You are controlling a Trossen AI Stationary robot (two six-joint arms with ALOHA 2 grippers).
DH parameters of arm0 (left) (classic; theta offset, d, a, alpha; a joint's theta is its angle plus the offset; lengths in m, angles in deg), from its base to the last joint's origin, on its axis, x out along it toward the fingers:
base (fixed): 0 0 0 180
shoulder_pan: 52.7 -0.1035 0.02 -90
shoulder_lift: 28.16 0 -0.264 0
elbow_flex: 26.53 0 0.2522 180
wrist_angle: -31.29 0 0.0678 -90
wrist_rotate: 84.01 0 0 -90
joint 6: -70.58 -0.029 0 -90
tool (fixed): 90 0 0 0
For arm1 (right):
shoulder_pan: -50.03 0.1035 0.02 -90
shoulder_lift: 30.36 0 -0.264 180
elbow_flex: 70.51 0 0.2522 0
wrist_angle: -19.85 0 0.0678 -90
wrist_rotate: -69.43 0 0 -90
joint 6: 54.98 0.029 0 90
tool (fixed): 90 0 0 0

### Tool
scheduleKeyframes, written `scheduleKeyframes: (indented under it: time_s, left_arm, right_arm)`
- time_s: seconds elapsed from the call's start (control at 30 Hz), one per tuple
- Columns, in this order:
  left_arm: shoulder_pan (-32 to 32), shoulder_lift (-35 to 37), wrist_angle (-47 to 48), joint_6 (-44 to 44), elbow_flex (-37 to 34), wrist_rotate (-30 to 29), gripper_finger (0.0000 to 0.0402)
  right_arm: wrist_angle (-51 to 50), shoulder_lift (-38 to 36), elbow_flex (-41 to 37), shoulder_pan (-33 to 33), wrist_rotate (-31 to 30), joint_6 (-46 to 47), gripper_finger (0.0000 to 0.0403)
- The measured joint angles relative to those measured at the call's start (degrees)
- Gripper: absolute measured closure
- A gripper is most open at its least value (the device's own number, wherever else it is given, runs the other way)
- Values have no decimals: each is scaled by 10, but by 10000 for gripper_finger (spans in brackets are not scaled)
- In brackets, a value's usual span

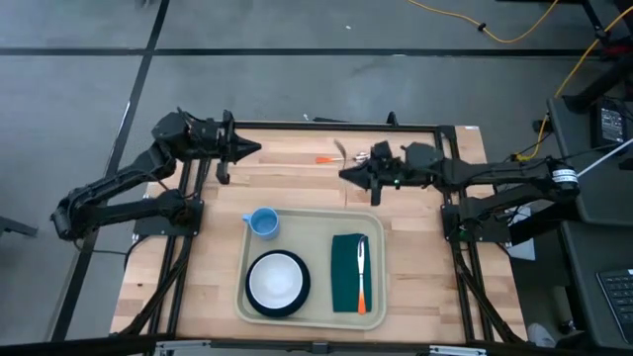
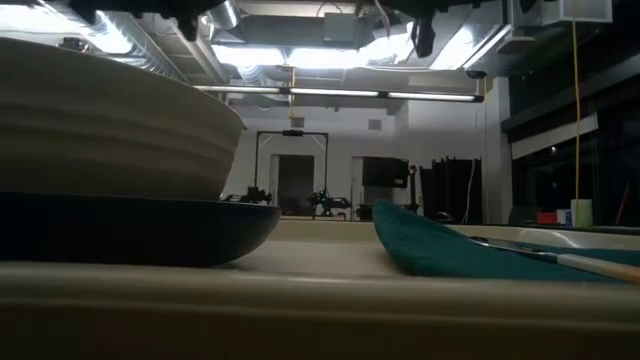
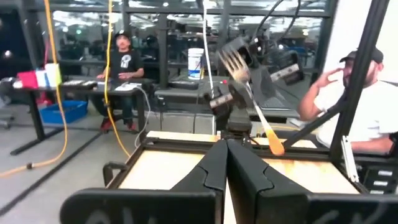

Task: Set up tray
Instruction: Put the orange fork on top of the napkin to the left of the orange knife

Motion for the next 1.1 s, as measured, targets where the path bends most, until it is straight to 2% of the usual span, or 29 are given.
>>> scheduleKeyframes:
  time_s: [0.33, 0.63, 0.8, 0.93, 1.1]
  left_arm:
    - [17, -55, -62, -41, 0, 1, 398]
    - [28, -67, -72, -90, 0, 17, 398]
    - [48, -87, -72, -132, 0, 27, 395]
    - [62, -114, -87, -149, 0, 27, 371]
    - [76, -148, -120, -133, 0, 23, 314]
  right_arm:
    - [35, 40, -29, 50, -13, 34, 386]
    - [197, 97, -83, 89, -32, 105, 386]
    - [230, 121, -90, 102, -37, 124, 386]
    - [239, 124, -90, 107, -36, 136, 386]
    - [259, 124, -90, 113, -37, 139, 386]
